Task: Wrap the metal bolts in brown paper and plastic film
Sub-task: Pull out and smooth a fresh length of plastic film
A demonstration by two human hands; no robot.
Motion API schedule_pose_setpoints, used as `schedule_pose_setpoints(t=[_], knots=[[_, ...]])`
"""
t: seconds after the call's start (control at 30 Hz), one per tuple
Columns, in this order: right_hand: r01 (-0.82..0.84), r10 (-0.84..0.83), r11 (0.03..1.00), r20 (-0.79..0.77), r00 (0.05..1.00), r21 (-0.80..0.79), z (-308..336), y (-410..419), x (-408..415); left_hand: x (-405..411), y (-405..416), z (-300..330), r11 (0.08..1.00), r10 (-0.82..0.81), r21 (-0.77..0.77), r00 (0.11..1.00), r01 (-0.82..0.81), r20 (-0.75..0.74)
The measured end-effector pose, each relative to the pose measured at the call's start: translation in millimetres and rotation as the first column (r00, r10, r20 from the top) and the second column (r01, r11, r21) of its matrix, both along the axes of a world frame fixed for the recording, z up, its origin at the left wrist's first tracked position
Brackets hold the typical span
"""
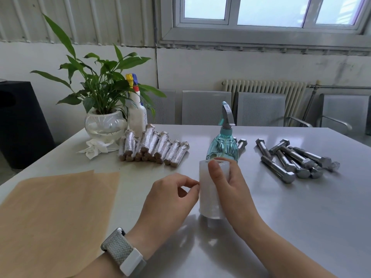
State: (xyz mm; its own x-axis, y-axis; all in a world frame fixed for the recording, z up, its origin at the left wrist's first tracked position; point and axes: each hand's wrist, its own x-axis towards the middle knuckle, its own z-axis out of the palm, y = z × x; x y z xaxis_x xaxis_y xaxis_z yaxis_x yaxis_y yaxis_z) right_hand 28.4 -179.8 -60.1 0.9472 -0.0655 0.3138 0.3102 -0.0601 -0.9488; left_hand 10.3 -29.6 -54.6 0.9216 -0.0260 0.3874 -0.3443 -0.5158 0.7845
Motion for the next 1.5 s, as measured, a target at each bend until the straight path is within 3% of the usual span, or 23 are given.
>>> schedule_pose_setpoints(t=[0.17,0.33,0.53,0.63,0.8,0.9,1.1,1.33,1.4,1.5], knots=[[-0.005,0.007,0.999,0.041,0.999,-0.038,-3.2,0.5,-1.6,-0.5,2.0,-0.9,1.000,0.012,0.019,0.999,-0.013,0.033],[-0.010,0.010,1.000,-0.020,1.000,0.004,-1.7,1.0,-0.4,1.5,0.6,-0.8,0.999,0.029,0.024,0.999,-0.030,0.018],[-0.054,0.101,0.974,-0.212,0.972,0.219,2.0,-1.8,2.0,3.7,2.3,-0.3,0.982,-0.067,-0.182,0.992,0.048,-0.102],[-0.059,0.119,0.962,-0.215,0.969,0.267,2.7,-2.8,3.0,3.4,2.1,-0.6,0.980,-0.081,-0.192,0.990,0.058,-0.113],[-0.060,0.115,0.967,-0.213,0.970,0.247,3.5,-3.1,3.0,7.8,2.3,2.0,0.924,-0.157,-0.375,0.969,0.076,-0.190],[-0.067,0.124,0.960,-0.202,0.971,0.271,4.1,-1.8,2.7,7.1,2.2,0.2,0.916,-0.183,-0.390,0.961,0.090,-0.206],[-0.054,0.133,0.935,-0.204,0.970,0.352,3.4,1.7,3.2,2.3,-12.4,-10.1,0.891,-0.043,-0.454,0.994,-0.007,-0.101],[0.035,0.059,0.927,-0.238,0.969,0.372,0.8,5.0,4.2,-6.7,-22.7,-12.7,0.950,0.108,-0.301,0.992,-0.082,0.071],[0.035,0.077,0.908,-0.248,0.966,0.418,2.5,3.5,4.6,-6.8,-21.8,-11.7,0.940,0.104,-0.331,0.993,-0.082,0.049],[0.013,0.156,0.840,-0.264,0.952,0.542,4.9,-1.2,3.1,-4.4,-18.8,-9.9,0.890,0.049,-0.446,0.992,-0.097,-0.117]])
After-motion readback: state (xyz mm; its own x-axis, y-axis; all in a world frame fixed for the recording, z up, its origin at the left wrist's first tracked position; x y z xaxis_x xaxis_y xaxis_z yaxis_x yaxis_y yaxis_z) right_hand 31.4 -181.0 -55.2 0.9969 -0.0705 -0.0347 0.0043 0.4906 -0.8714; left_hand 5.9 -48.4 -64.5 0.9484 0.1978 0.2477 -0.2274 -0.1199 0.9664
